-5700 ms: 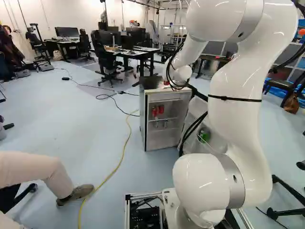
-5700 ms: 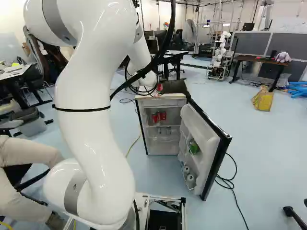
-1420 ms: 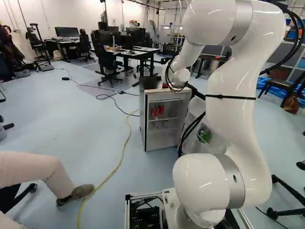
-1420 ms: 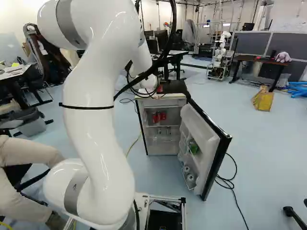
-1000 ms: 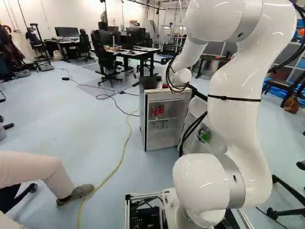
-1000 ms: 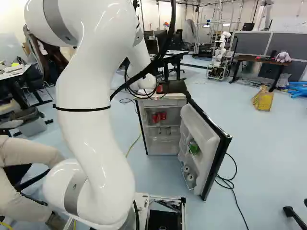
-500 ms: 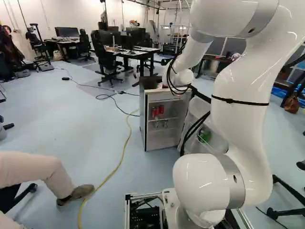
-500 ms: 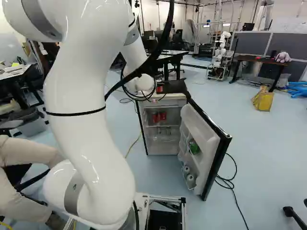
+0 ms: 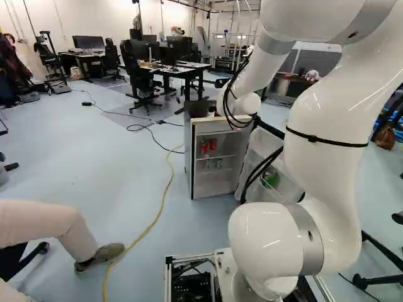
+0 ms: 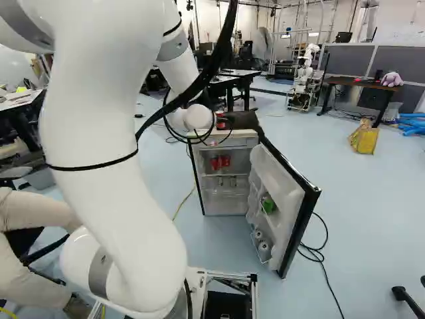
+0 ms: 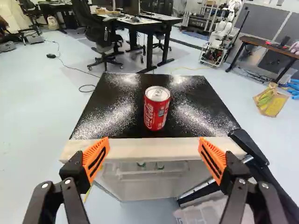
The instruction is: Grab a drink from the fridge
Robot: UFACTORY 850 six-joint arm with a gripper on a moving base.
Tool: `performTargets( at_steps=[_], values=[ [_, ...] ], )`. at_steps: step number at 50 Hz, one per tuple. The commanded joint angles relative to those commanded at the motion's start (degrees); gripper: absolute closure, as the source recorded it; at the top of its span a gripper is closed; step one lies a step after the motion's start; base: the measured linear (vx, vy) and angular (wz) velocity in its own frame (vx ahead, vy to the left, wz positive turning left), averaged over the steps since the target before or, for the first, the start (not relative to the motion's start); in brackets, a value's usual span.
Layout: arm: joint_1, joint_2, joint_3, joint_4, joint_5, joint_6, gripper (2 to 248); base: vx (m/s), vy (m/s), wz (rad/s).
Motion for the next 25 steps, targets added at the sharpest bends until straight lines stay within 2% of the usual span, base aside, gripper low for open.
performTargets(
  at_steps=[25],
  values=[
    [-2.8, 7.3, 6.2, 0.0, -3.1, 0.0, 3, 0.0, 0.0, 0.0]
  ],
)
